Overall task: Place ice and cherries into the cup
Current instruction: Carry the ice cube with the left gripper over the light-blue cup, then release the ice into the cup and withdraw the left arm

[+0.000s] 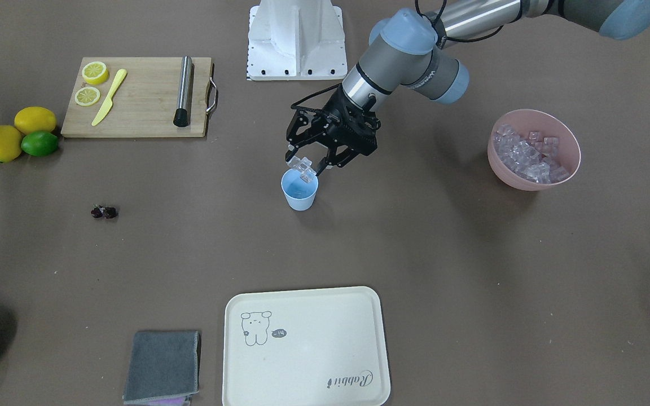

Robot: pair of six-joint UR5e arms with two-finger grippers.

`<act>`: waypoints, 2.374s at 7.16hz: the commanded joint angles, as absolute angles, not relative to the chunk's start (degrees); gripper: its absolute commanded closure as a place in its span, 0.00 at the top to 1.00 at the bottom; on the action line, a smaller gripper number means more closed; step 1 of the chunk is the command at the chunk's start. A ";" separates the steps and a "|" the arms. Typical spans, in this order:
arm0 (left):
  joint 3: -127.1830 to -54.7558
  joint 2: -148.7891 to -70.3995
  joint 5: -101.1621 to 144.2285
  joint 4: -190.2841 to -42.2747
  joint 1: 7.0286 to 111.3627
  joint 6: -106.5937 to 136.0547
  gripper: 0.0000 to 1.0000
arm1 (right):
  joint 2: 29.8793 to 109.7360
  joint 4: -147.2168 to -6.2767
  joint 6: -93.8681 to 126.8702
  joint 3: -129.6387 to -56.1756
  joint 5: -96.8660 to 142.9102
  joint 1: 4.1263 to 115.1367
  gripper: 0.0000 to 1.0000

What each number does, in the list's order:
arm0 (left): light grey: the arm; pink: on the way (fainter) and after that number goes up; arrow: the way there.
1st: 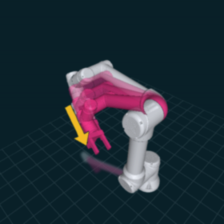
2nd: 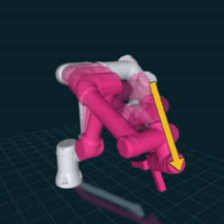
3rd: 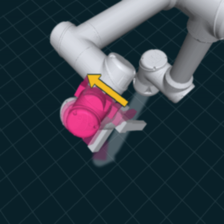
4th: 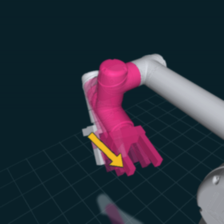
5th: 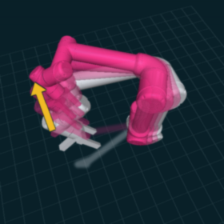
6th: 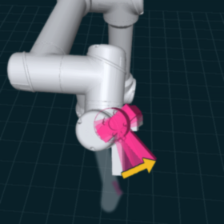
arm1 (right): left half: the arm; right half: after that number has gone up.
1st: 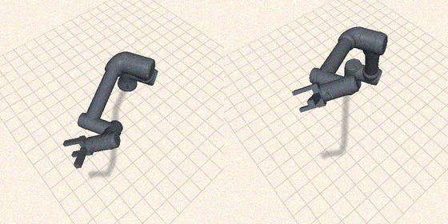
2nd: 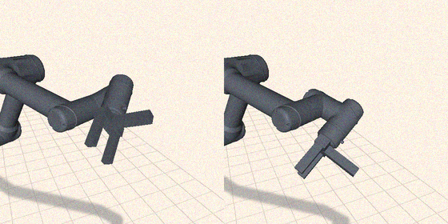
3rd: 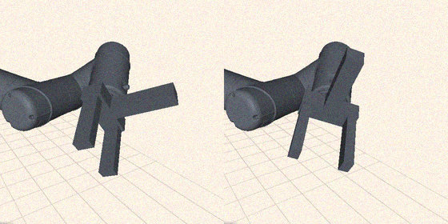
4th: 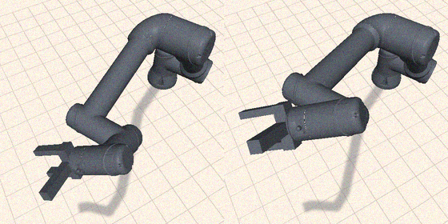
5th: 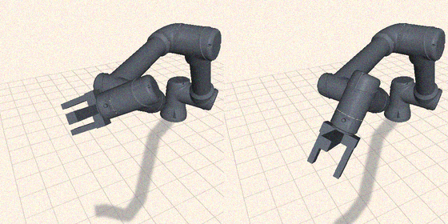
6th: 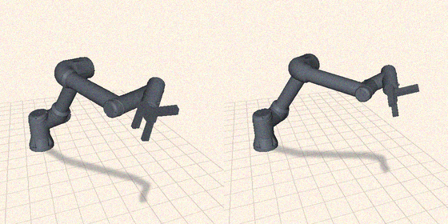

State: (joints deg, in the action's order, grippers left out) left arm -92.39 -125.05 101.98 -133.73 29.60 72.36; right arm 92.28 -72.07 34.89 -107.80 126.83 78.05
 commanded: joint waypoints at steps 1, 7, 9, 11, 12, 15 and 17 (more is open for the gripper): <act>-92.20 -125.24 101.60 -133.59 29.62 72.33 0.13 | 92.20 -72.07 34.89 -107.67 126.83 77.96 1.00; -92.37 -125.24 101.60 -133.42 29.71 72.68 0.97 | 91.93 -72.07 34.89 -107.58 126.74 77.96 1.00; -92.90 -124.55 101.43 -133.59 30.23 76.71 0.97 | 91.58 -72.07 36.37 -107.67 126.83 77.70 1.00; -101.19 -121.75 108.83 -117.37 36.00 70.02 0.99 | 90.36 -72.33 37.44 -107.58 126.65 76.82 1.00; -109.08 -119.99 114.64 -102.80 41.17 59.09 0.99 | 89.92 -72.59 38.22 -107.58 126.65 75.95 1.00; -118.12 -112.26 119.42 -82.48 58.20 33.40 0.99 | 85.54 -72.77 50.58 -107.49 122.37 67.28 1.00; -114.46 -103.92 126.97 -81.91 75.32 6.71 0.99 | 82.19 -73.56 58.32 -107.23 118.23 60.24 1.00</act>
State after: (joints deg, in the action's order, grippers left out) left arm -116.71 -108.61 122.66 -82.96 64.59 22.26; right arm 84.36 -73.02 53.44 -107.34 120.64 64.69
